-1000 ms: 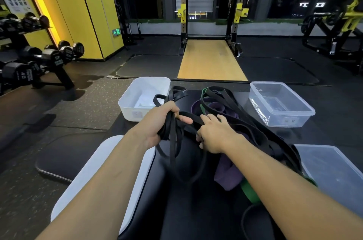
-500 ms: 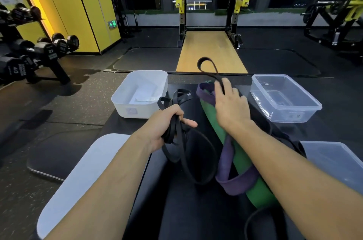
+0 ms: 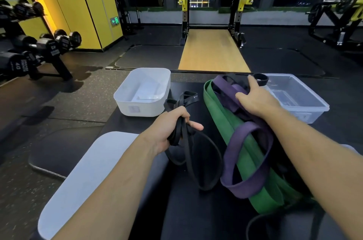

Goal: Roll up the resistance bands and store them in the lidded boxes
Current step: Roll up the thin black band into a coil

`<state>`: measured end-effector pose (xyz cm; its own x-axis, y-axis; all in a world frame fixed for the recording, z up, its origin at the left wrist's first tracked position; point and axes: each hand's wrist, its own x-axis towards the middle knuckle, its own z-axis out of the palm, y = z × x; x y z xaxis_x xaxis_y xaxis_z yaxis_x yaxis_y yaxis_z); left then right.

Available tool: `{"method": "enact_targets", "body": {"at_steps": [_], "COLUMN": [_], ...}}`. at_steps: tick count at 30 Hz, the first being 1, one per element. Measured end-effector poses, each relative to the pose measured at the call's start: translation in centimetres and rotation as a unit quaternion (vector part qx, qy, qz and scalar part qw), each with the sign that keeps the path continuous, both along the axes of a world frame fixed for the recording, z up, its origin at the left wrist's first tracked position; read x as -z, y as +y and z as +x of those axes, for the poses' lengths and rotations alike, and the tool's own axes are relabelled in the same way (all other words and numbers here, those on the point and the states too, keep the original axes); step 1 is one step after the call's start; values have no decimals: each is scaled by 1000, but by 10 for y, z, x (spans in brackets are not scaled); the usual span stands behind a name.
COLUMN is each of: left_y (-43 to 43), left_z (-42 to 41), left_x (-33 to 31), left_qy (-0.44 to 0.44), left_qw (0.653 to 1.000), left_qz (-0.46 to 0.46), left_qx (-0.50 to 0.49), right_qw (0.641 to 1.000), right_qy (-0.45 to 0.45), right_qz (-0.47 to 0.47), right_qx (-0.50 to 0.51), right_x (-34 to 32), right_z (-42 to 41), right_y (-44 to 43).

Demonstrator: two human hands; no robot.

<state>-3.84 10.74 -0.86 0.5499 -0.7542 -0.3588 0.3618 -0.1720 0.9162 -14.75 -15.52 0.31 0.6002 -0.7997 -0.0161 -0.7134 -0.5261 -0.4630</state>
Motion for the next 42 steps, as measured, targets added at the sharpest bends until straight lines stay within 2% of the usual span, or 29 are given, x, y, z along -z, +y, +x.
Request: {"method": "enact_targets", "body": {"at_steps": [4, 7, 9, 12, 14, 15, 18, 20, 22, 24, 26, 30, 34, 39, 42], "left_y": [0, 0, 0, 0, 1, 3, 11, 18, 26, 31, 34, 34, 31, 32, 34], "left_z": [0, 1, -1, -5, -7, -7, -9, -9, -8, -8, -10, -17, -21, -24, -26], "left_x": [0, -1, -1, -2, -3, -5, -8, -9, -10, -11, -15, -21, -20, -18, -18], "left_qy": [-5, -5, -5, -7, -14, -19, -27, -27, -26, -26, -35, -48, -27, -2, 36], "left_qw": [1000, 1000, 1000, 1000, 1000, 1000, 999, 999, 999, 999, 998, 998, 999, 1000, 999], "left_qz": [2, 2, 2, 7, 14, 19, 39, 44, 39, 34, 41, 46, 36, 19, 0], "left_qx": [1, 4, 3, 0, 5, 5, -5, -6, -11, -16, -15, -15, -4, 4, 3], "right_qw": [995, 991, 986, 968, 957, 952, 915, 876, 833, 804, 795, 804, 757, 760, 775], "right_qy": [58, 97, 95, 20, -21, -13, 115, 211, 266, 321, 344, 366, 411, 491, 491], "right_qz": [-60, -80, -133, -236, -226, -202, -160, -184, -217, -205, -208, -208, -291, -274, -251], "right_qx": [48, 42, 18, -78, -178, -232, -352, -393, -433, -456, -454, -420, -415, -325, -307], "right_x": [-12, -23, -27, -29, -31, -31, -22, -13, -3, 2, -1, -16, -12, -15, -16], "right_z": [3, 0, -3, -6, -10, -14, -27, -39, -54, -68, -76, -86, -100, -92, -86], "right_y": [2, 4, 12, 33, 55, 67, 102, 122, 137, 143, 139, 127, 136, 150, 150]}}
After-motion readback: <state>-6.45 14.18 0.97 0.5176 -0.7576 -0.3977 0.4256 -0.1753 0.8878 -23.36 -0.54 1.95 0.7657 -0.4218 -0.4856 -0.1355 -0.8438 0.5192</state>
